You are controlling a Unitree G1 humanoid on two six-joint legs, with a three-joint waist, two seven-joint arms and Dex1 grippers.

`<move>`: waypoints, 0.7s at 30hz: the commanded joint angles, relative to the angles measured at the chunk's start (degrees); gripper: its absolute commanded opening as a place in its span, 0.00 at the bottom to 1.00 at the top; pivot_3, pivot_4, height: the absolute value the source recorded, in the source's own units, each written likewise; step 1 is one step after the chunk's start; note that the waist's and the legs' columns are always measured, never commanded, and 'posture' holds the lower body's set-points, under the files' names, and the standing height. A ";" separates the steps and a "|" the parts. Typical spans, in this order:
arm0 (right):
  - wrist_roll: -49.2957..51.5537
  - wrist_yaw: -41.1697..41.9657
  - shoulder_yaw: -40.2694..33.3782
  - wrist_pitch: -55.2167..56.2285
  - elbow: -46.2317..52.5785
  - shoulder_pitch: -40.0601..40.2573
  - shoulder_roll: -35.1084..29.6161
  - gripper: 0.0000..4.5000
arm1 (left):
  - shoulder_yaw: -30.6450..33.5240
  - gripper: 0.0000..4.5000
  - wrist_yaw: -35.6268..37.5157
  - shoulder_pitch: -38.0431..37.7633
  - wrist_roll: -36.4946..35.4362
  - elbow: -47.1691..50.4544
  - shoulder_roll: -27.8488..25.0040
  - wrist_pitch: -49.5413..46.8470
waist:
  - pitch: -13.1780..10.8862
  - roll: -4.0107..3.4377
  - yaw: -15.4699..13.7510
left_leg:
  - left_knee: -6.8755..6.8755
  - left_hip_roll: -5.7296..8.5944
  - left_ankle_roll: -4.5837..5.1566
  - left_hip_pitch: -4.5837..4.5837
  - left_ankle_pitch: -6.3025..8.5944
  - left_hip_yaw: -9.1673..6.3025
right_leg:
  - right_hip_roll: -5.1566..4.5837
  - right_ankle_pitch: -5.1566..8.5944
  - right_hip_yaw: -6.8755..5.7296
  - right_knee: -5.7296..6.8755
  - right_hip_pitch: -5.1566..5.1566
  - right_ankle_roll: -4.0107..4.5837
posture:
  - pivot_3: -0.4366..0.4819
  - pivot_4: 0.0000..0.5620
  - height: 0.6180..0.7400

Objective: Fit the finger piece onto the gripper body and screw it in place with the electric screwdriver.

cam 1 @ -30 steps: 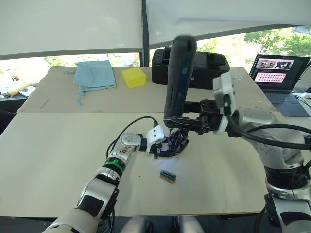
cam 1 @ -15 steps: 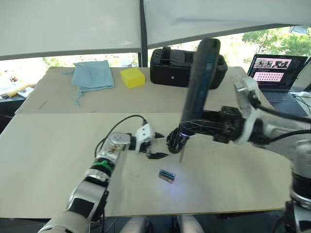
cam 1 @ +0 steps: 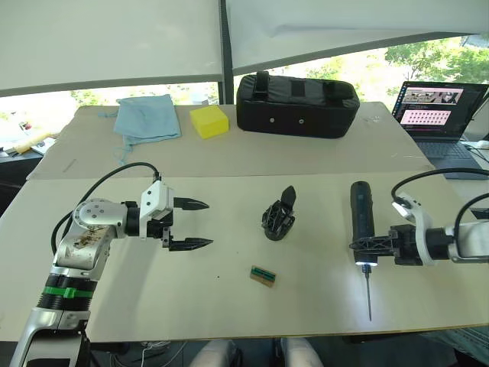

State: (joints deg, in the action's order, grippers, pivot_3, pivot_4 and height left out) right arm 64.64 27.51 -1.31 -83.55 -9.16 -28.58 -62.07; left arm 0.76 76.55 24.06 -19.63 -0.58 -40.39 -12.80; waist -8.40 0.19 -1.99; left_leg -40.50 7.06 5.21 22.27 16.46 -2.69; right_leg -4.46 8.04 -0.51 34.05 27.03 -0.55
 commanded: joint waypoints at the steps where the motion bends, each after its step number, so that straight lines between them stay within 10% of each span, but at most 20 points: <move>1: -10.21 5.32 4.69 6.56 -3.97 -2.66 0.96 0.43 | 0.84 1.00 -2.67 -1.43 -0.39 3.70 -0.53 0.25 | 0.00 0.00 0.05 | 0.00 -0.01 -0.01 0.01 -0.01 -0.01 | 0.01 0.00 -0.02 0.00 0.00 0.00 | 0.48 0.27 1.00; 3: -14.46 8.47 6.44 9.38 -5.90 -3.30 1.23 0.43 | 0.63 1.00 -3.40 -2.00 -0.55 4.37 -0.69 -0.27 | -0.01 0.02 0.13 | 0.00 0.00 -0.01 0.00 -0.01 0.00 | 0.01 0.00 -0.01 -0.02 -0.01 0.00 | 0.48 0.27 1.00; 4: -15.68 9.79 6.57 9.99 -6.53 -3.51 1.30 0.66 | 0.52 1.00 -3.33 -2.24 -0.94 4.55 -1.03 -1.15 | -0.02 0.09 0.13 | 0.00 0.00 0.00 -0.07 0.00 -0.01 | 0.01 -0.01 -0.02 -0.02 -0.09 0.00 | 0.48 0.27 1.00; 9: -16.61 17.76 1.69 12.21 0.76 -0.08 -3.28 0.99 | 0.63 1.00 0.37 -3.78 -3.36 3.44 -5.10 -6.28 | -0.08 0.02 -0.17 | -0.11 0.02 0.12 -0.26 0.09 -0.02 | 0.02 -0.02 -0.07 -0.06 -0.37 -0.07 | 0.48 0.27 1.00; 15: -19.95 37.50 -16.06 26.82 12.00 15.02 -15.35 0.99 | 2.22 1.00 6.14 -5.19 -4.05 -1.27 -13.73 -9.81 | -0.31 -0.33 -0.34 | -0.13 0.04 0.07 0.02 0.05 -0.03 | 0.07 0.00 -0.21 0.03 0.05 -0.07 | 0.48 0.27 1.00; 21: -36.62 54.69 -30.34 60.90 0.77 29.24 -16.51 0.99 | 3.83 1.00 11.03 -2.50 -4.53 -8.10 -20.07 -10.40 | -0.38 -0.30 0.10 | -0.09 0.03 -0.36 -0.27 0.33 0.11 | 0.08 0.05 -0.28 -0.02 -0.27 -0.13 | 0.48 0.27 1.00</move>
State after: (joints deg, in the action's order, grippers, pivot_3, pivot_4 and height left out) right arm 31.45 79.20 -28.03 -30.46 -5.33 0.67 -77.90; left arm 2.92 86.42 20.22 -22.93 -8.14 -59.58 -23.65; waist -8.78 -0.11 -1.89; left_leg -40.60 7.09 4.87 21.74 16.84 -2.52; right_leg -4.41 8.12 -0.80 34.02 26.52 -0.78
